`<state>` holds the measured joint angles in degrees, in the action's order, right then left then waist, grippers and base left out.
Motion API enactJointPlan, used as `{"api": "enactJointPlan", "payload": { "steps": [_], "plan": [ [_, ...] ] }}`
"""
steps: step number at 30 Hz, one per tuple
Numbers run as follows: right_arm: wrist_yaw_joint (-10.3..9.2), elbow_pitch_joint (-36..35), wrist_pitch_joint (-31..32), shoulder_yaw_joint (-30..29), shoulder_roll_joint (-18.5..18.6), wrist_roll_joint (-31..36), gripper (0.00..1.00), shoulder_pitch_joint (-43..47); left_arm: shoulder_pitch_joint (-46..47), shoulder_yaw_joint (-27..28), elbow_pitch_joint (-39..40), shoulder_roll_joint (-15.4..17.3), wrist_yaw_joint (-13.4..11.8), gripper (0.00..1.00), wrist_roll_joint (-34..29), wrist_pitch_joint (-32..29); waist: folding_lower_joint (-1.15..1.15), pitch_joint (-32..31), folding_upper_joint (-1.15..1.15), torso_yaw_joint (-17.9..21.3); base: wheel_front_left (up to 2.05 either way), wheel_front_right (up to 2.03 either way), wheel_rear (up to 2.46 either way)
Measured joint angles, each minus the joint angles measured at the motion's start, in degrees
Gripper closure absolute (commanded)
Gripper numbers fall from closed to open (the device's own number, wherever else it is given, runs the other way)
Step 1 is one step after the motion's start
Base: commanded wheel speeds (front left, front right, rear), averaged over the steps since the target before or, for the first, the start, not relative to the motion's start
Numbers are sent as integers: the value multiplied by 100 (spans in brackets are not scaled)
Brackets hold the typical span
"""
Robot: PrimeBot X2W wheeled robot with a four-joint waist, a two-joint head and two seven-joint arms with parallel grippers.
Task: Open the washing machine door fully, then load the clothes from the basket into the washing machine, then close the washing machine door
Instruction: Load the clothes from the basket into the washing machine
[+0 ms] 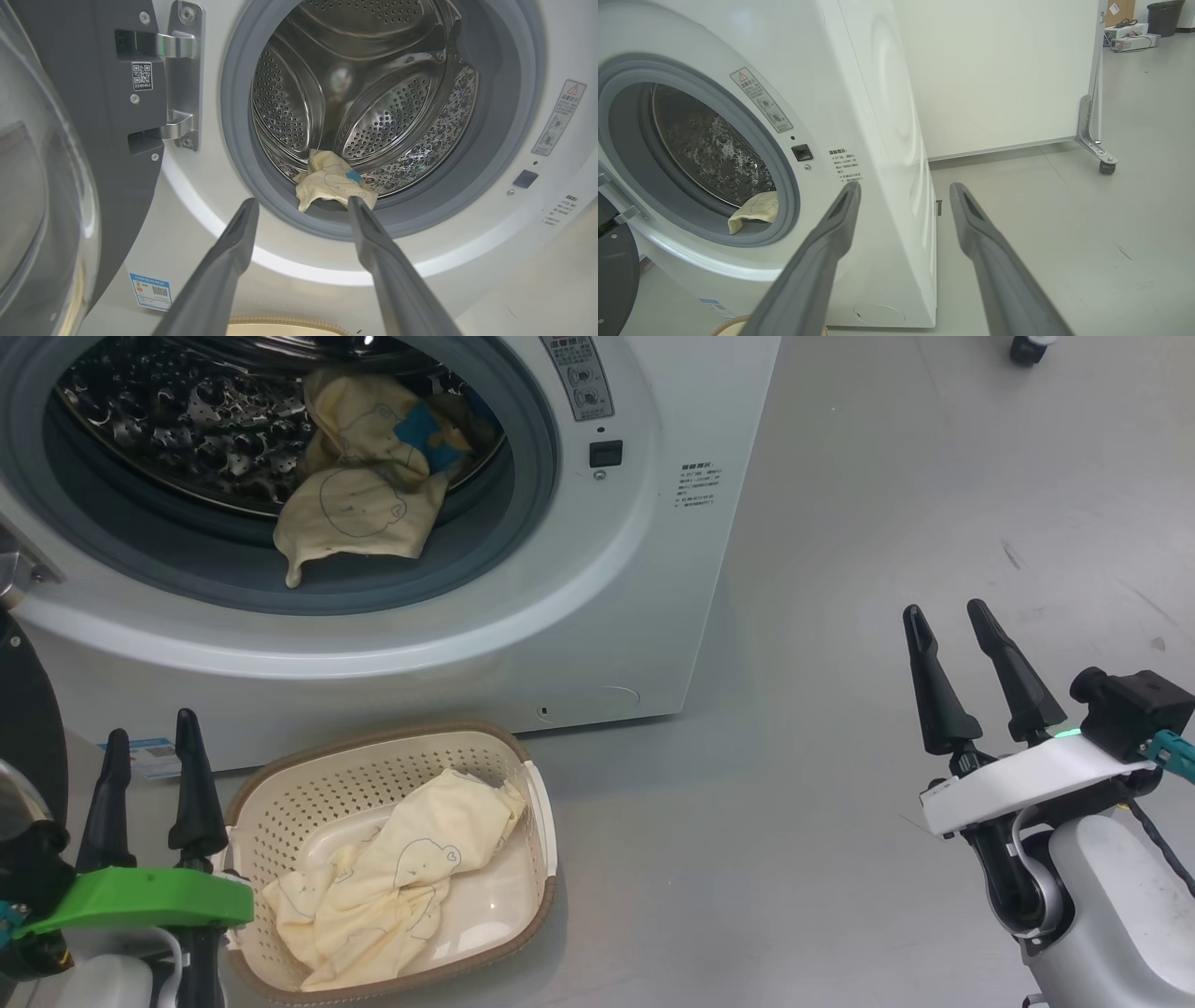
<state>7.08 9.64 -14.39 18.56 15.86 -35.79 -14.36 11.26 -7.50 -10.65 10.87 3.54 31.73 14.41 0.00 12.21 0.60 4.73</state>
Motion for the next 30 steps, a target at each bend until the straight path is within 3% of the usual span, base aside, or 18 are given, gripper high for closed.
{"api": "enactJointPlan", "payload": {
  "steps": [30],
  "plan": [
    [0, -91, 0, 101, 56, -19, 0, 11, -156, -68, 187, -20, 1, 0, -22, -31, 0, 286, 0, -45, 0, 0, 0]
  ]
}}
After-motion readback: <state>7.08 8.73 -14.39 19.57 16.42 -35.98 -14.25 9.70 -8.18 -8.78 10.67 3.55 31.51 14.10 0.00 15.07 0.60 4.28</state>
